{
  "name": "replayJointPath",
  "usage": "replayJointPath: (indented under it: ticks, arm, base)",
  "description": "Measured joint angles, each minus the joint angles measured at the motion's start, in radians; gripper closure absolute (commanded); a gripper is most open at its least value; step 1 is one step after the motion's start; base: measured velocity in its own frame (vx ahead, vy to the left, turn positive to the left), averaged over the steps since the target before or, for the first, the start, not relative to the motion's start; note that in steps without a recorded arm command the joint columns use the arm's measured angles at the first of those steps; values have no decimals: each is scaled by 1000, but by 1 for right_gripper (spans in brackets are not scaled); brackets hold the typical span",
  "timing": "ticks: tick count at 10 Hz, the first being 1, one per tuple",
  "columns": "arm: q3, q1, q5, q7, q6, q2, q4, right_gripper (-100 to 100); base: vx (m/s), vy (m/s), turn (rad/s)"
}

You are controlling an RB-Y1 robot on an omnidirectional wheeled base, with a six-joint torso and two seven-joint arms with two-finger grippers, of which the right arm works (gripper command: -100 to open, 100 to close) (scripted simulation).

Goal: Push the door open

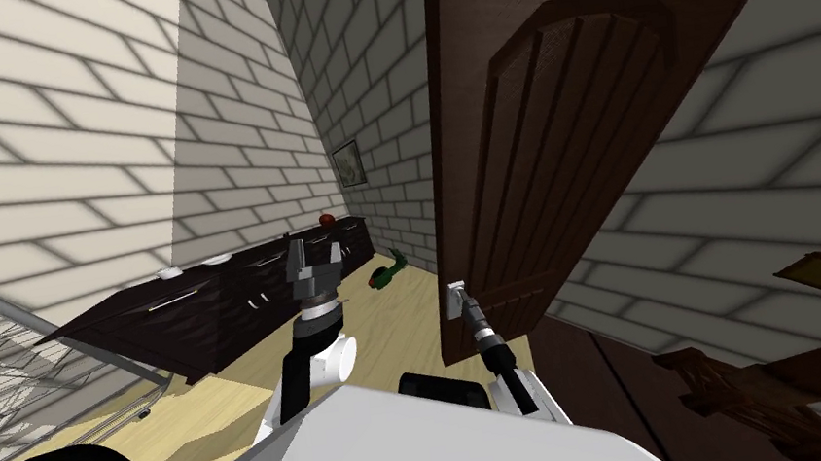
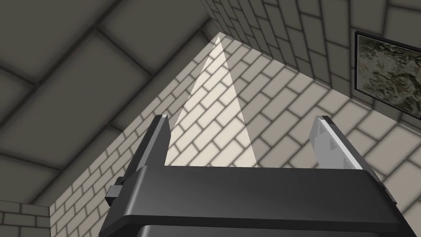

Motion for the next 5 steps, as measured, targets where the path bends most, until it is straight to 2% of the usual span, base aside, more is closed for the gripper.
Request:
replayJointPath:
  ticks: [3, 5]
  arm:
    - [-28, -11, -11, 7, 5, -4, 10, 100]
    - [-44, -20, -18, 12, 14, 9, 11, 100]
  base:
    - [174, 145, -55]
    - [208, 116, -51]
